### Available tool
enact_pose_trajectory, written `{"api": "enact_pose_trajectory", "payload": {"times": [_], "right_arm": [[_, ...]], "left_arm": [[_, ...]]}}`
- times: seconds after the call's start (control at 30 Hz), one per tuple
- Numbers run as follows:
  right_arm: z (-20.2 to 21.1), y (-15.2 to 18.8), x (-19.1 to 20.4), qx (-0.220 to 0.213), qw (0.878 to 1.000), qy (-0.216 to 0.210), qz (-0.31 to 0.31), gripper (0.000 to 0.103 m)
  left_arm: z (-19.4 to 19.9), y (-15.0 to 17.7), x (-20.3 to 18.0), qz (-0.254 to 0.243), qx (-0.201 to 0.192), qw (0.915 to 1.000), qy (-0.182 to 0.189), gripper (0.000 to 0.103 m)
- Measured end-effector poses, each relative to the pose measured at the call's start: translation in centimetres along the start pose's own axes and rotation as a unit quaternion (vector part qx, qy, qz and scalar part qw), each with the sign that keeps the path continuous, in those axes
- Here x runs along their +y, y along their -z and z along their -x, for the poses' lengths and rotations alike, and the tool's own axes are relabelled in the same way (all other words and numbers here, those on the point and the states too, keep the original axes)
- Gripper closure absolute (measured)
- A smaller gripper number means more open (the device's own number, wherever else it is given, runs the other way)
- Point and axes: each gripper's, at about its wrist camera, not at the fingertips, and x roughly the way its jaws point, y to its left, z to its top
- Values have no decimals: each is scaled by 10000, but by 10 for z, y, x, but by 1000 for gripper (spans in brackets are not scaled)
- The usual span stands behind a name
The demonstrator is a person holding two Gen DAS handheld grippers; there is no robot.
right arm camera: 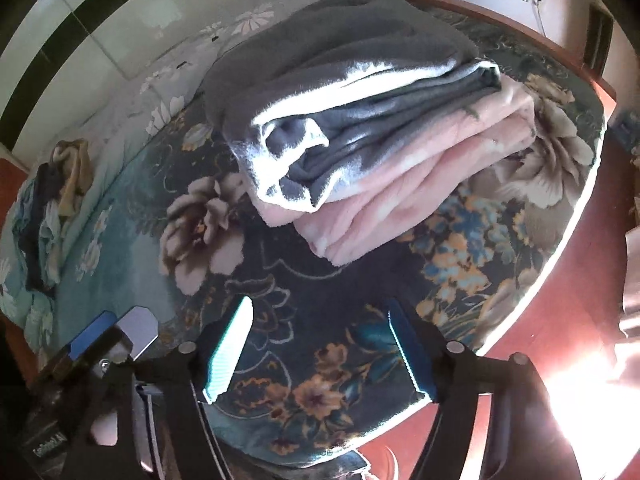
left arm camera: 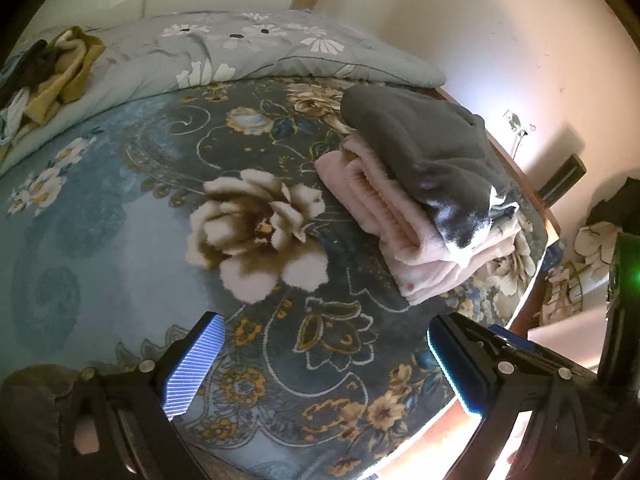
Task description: Fold clothes
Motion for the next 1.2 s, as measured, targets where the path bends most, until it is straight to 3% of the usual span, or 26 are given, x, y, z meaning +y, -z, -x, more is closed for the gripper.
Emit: {"api": "enact_pose_trajectory", "payload": {"times": [0.07, 0.27, 0.33, 0.4, 0.73, 1.2], "right_arm": [[2, 0, 1, -55, 10000, 60, -22, 19], [11, 3, 12, -308, 9992, 234, 86, 17], [13, 3, 15, -389, 9985, 366, 131, 9], [16, 3, 17, -472, 9975, 492, 170, 4], [14, 2, 23, -409, 9939, 1006, 189, 4], [5, 5, 16, -154, 9923, 1228, 58, 4]], "left_arm": [[0, -1, 2, 62, 35, 9999, 106, 0], [4, -2, 9, 203, 33, 9993, 302, 0], [7, -3, 12, 269, -41, 9993, 263, 0], [9, -3, 14, 292, -93, 9994, 149, 0], [8, -2, 12, 92, -142, 9986, -492, 0], [-1, 3, 11, 27, 19, 9963, -864, 0]]}}
